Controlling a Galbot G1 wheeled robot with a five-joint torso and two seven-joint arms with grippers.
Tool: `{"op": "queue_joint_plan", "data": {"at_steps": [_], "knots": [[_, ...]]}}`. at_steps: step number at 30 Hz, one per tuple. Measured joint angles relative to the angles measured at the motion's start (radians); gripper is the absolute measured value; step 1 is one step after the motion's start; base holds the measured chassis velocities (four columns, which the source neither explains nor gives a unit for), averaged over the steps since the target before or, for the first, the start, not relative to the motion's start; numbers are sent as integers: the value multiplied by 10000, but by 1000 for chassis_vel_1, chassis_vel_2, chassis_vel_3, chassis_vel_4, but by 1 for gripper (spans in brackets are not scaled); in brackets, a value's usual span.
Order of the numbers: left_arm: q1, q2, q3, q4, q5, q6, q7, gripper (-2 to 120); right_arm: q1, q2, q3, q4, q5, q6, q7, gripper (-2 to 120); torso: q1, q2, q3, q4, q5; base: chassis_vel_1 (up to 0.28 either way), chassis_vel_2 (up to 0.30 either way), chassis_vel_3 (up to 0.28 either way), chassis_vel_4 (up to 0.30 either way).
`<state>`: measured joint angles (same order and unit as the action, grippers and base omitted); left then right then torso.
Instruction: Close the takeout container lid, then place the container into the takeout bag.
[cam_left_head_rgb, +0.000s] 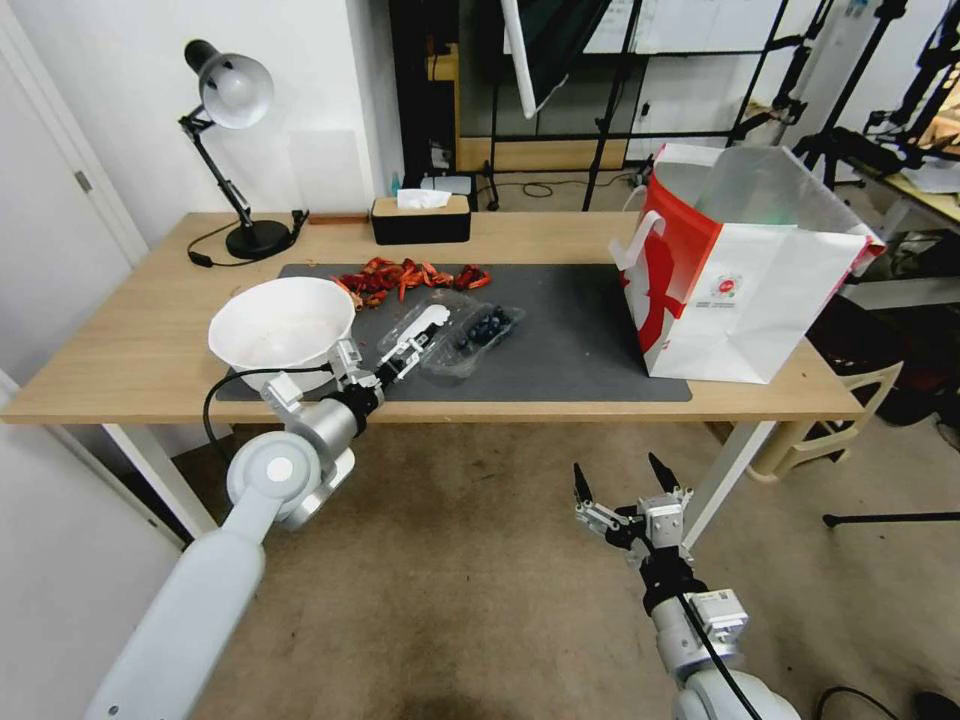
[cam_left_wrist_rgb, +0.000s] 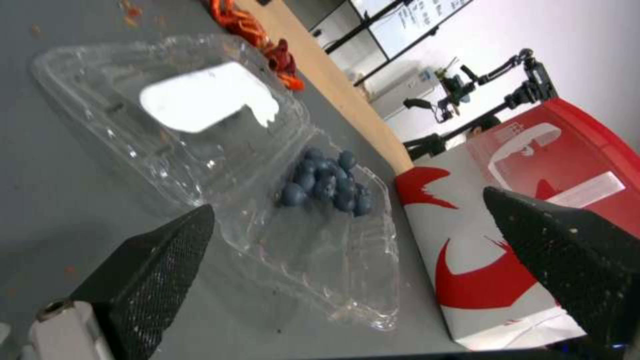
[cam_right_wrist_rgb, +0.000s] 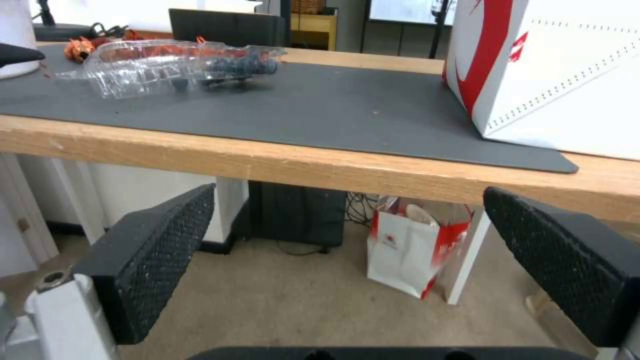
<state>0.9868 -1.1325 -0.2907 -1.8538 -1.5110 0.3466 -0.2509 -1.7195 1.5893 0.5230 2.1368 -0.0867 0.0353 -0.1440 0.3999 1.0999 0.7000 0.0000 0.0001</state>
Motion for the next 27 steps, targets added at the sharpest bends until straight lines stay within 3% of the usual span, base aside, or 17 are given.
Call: {"op": "queue_joint_plan", "data": {"at_steps": [27], "knots": [[-553,-274,235,719,-532,321,-795,100,-42,62,17,-81,-68,71,23,100,1,1,0,0,0,0,0,0,0]]}}
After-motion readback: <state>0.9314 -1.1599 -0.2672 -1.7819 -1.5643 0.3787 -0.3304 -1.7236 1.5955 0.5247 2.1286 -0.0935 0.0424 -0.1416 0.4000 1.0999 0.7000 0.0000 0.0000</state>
